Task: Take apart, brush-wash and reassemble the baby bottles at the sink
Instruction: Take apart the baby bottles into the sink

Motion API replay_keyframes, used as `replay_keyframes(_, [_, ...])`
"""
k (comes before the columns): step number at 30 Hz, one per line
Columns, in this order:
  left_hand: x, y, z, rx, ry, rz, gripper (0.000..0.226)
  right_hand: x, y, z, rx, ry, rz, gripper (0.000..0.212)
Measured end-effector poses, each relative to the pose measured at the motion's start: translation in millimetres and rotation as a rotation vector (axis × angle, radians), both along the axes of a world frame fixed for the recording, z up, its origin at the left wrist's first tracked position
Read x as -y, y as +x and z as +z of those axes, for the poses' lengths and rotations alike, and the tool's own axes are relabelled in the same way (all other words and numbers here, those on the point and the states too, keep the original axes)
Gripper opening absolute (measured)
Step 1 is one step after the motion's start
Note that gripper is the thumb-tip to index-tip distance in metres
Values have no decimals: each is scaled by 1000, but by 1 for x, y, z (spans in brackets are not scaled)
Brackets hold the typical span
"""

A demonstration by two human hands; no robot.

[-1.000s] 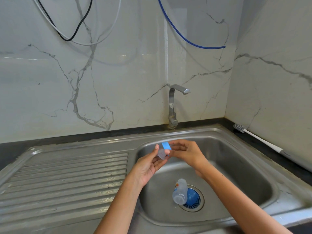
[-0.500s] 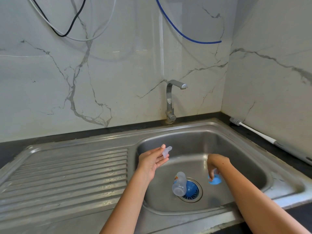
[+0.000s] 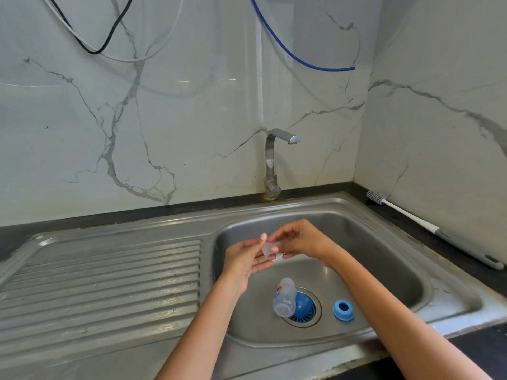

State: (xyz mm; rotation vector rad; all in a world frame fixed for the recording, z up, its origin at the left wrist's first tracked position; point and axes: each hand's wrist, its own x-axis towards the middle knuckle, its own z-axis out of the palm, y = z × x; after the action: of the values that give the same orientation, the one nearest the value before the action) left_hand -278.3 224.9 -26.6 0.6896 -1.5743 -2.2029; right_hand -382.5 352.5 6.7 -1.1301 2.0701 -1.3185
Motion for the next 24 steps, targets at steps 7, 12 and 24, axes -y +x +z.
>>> replay_keyframes(7, [-1,-2,-3,131,-151,-15,33,-19,-55,-34,-117,615,-589,24])
replay_keyframes(12, [0,-1,-4,153,-196,-30,33,-25,-63,-43,-146,642,-668,25])
replay_keyframes(24, [0,3,1,187,-302,14,24,-10,-51,-31,-303,546,-656,25])
